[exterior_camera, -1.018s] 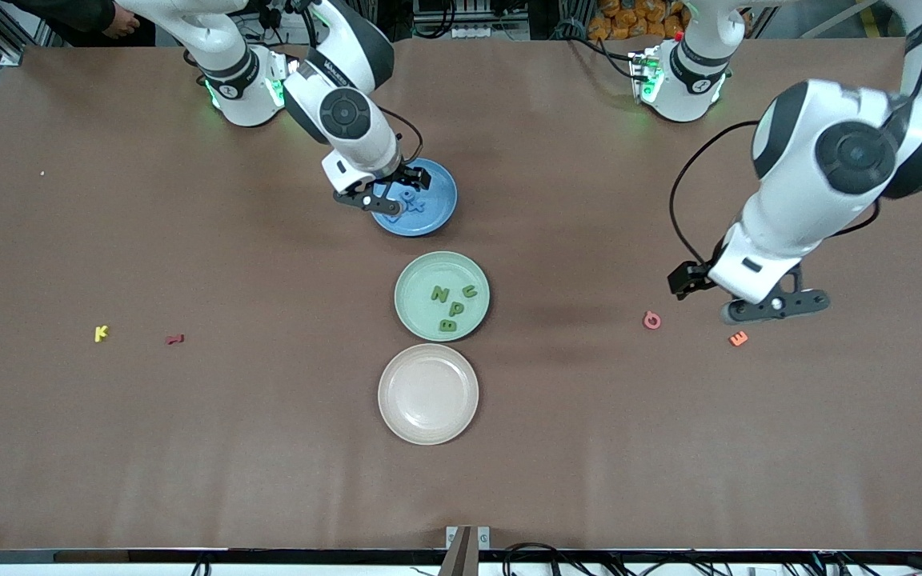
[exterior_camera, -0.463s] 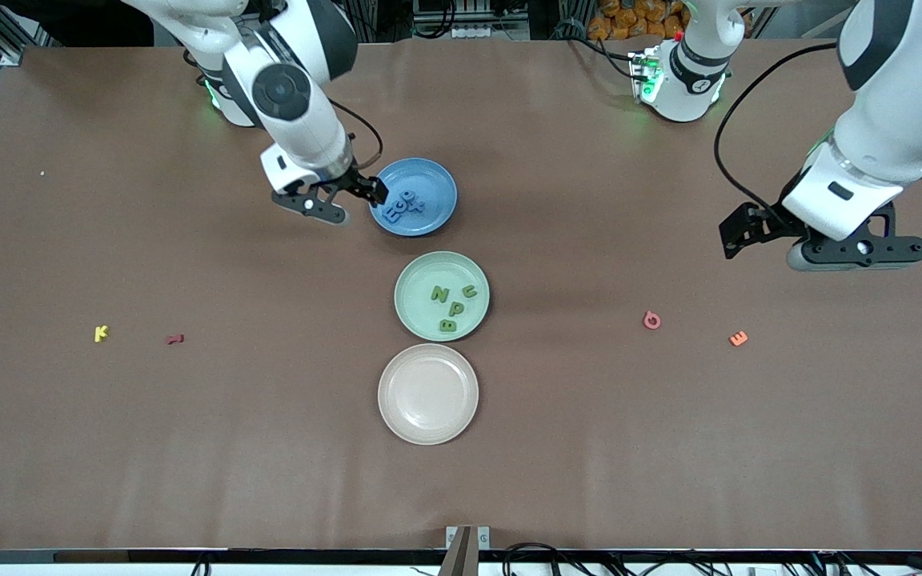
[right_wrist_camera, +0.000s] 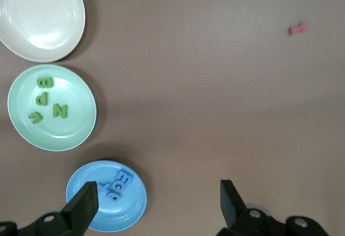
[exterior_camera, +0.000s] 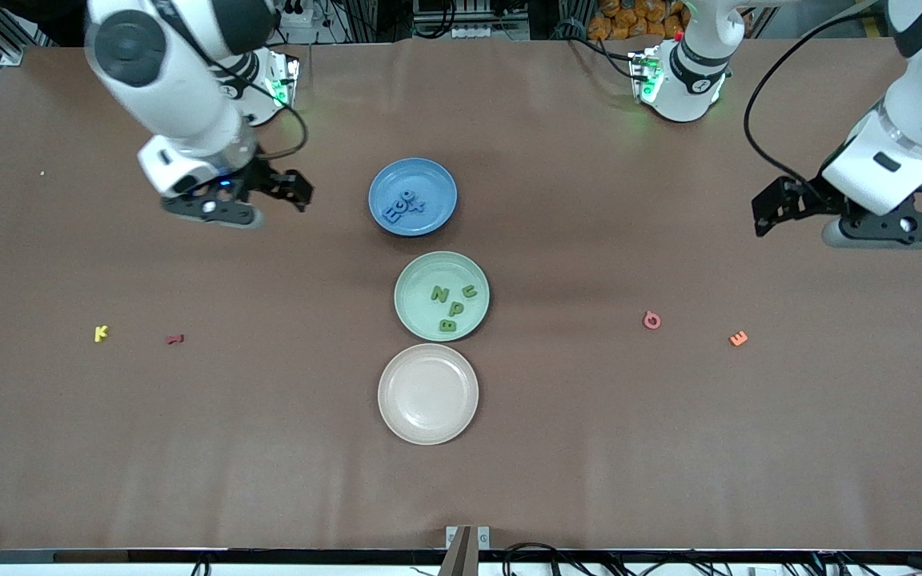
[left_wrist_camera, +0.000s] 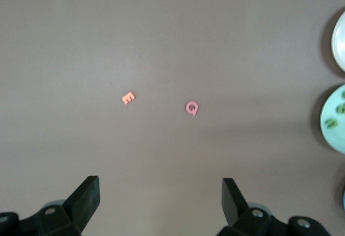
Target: Sort letters by color into matching plates
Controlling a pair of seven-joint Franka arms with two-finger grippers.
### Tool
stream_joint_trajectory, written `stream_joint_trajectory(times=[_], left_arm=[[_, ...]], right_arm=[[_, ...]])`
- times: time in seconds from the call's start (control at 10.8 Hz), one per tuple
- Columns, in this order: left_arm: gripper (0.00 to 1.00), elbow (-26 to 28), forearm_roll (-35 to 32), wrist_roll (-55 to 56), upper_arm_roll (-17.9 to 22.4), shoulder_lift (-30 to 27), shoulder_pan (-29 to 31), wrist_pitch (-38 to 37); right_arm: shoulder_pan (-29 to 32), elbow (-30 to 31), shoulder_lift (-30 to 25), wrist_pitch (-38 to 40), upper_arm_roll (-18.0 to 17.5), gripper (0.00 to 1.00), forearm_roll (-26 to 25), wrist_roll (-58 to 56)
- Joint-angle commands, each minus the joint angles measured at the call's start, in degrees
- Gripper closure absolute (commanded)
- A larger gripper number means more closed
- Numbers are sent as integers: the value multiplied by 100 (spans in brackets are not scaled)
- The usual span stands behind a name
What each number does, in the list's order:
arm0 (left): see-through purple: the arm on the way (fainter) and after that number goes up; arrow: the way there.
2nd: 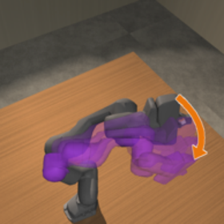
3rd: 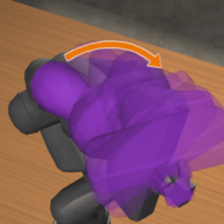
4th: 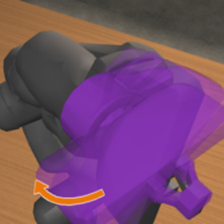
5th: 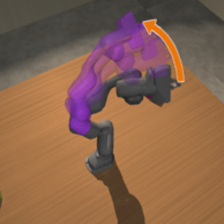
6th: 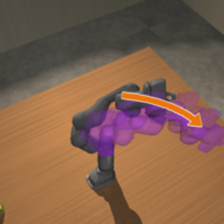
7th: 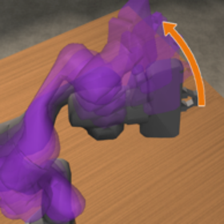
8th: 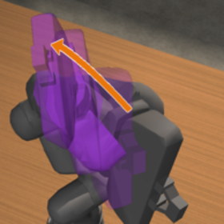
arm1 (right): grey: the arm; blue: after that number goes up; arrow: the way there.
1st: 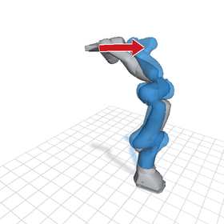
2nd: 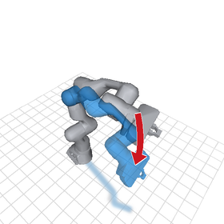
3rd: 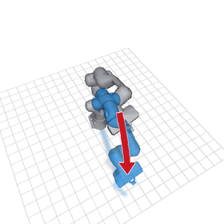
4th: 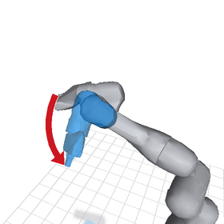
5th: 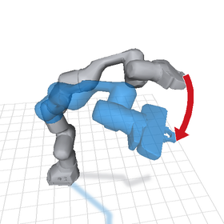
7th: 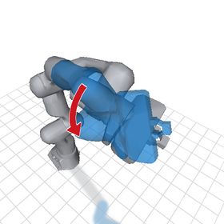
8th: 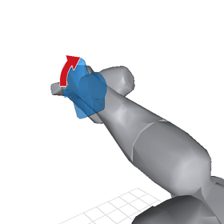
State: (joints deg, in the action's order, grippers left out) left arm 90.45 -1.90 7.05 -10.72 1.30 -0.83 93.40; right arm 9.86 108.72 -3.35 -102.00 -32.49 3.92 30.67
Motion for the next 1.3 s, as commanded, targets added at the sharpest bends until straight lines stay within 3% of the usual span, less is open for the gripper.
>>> stream_joint_trajectory(times=[0.0,0.19,0.37,0.56,0.93,1.2], left_arm=[[0,8,120,-353,70,-174,48,-296],[0,-1,155,-362,70,-183,57,-287],[0,-1,172,-344,61,-174,39,-278],[0,-62,670,-257,70,-174,57,-156],[0,-177,472,-318,8,-226,39,-155],[0,-177,131,-344,-9,-227,5,-155]], right_arm=[[-45,-578,89,189,837,0,-146,-1104],[-229,-930,167,312,1637,0,-146,-1352],[-475,-1010,185,304,2471,0,-146,-2664],[-511,-1019,203,278,3027,0,-146,-3609],[-520,-1432,414,330,3135,0,-620,-3656],[-642,-1616,431,655,3143,0,-638,-3673]])
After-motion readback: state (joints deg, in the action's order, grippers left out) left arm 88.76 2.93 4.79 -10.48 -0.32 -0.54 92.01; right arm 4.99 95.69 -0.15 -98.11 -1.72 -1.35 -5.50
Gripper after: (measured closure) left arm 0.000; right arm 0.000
